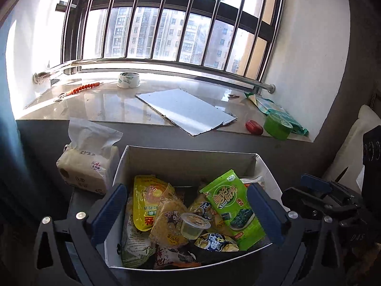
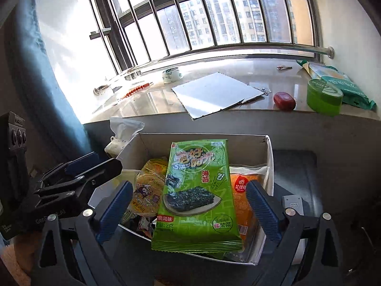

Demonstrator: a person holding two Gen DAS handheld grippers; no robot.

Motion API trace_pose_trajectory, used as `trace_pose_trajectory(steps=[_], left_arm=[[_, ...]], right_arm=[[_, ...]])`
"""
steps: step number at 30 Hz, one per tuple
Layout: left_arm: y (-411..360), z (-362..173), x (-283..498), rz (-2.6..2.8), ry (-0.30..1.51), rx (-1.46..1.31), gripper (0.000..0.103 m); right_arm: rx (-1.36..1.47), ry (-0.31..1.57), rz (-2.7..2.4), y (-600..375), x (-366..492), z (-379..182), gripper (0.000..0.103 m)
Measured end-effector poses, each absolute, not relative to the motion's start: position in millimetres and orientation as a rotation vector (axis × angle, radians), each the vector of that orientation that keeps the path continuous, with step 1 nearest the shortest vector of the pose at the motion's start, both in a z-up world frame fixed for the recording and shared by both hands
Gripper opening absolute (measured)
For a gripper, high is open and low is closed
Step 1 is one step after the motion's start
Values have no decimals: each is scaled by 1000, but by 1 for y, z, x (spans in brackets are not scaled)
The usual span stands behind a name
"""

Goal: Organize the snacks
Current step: 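Drop the seaweed pack and jelly cup into the white box, then grasp the brown wafer pack with the right gripper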

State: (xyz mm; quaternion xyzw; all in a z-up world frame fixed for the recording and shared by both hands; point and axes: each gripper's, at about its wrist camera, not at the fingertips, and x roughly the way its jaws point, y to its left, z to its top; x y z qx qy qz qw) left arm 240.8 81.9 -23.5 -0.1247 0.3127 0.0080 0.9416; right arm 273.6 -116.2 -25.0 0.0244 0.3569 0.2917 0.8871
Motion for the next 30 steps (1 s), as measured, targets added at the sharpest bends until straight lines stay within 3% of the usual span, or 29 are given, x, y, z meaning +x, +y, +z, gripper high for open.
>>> trace_pose_trajectory(steps=[17, 30], left_arm=[[77, -14, 147, 7, 609, -204, 103], [49, -97, 22, -10, 691, -325, 103]], right_arm=[[89, 668, 685, -154, 211, -20, 103], [116, 736, 665, -205, 112, -91, 103]])
